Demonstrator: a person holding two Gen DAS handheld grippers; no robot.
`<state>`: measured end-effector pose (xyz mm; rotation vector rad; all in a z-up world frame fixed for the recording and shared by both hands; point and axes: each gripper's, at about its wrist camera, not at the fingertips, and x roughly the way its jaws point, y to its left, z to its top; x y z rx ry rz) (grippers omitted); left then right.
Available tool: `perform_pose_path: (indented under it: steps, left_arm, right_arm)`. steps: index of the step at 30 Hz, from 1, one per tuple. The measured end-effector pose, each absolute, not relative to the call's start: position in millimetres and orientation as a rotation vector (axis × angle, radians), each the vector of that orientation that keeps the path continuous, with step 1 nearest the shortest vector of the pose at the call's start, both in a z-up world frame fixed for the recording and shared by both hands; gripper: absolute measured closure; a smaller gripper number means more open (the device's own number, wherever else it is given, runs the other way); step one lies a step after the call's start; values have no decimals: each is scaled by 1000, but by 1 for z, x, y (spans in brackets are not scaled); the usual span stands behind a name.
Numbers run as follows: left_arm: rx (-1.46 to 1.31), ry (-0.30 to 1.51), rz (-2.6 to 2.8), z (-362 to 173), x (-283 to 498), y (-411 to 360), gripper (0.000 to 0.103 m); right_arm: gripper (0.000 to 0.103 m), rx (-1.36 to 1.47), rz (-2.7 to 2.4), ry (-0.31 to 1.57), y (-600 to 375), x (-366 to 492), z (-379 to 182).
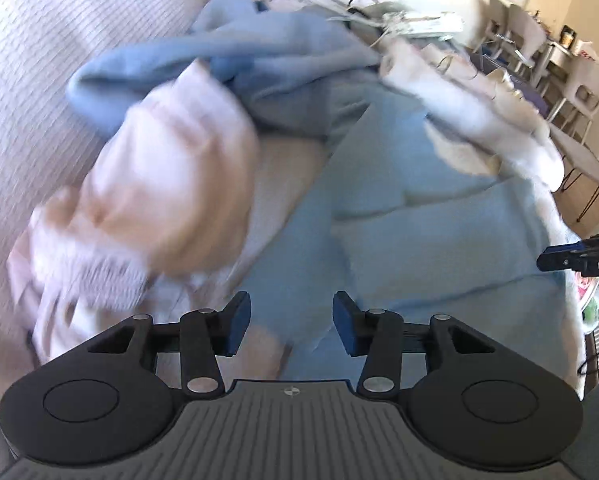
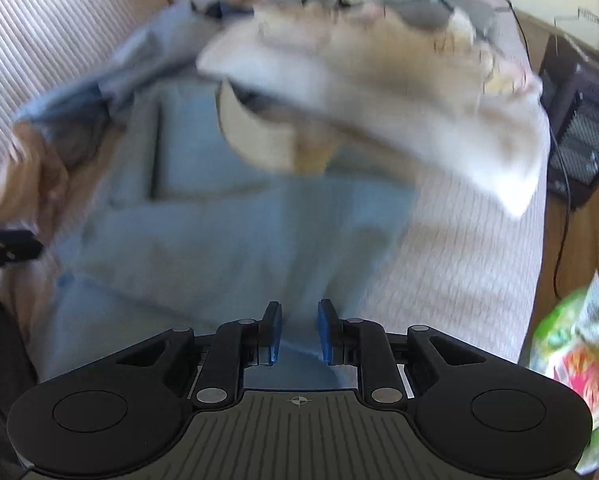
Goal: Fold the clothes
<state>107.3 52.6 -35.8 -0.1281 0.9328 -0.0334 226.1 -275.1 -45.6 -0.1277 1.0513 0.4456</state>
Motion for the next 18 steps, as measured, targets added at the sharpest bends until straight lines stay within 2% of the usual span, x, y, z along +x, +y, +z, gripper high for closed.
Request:
perform_pose_path:
  steps: [3,6,10,18]
  left_arm:
    - [-49,957,33,-47,99,56,56]
    - [-70,1003,117,-61,100,69,56]
    - [-192,951,53,-62,100,85,56]
    - [-243,897,-6,-68,118,85,63]
  right_arm:
    - [82,-169,426,1042,-267,219,-44]
    - [81,-201,447,989,-253,208,-27]
    - [67,-223,487,918,-238,188,-7]
    - [67,-293,485,891,-221,167,3]
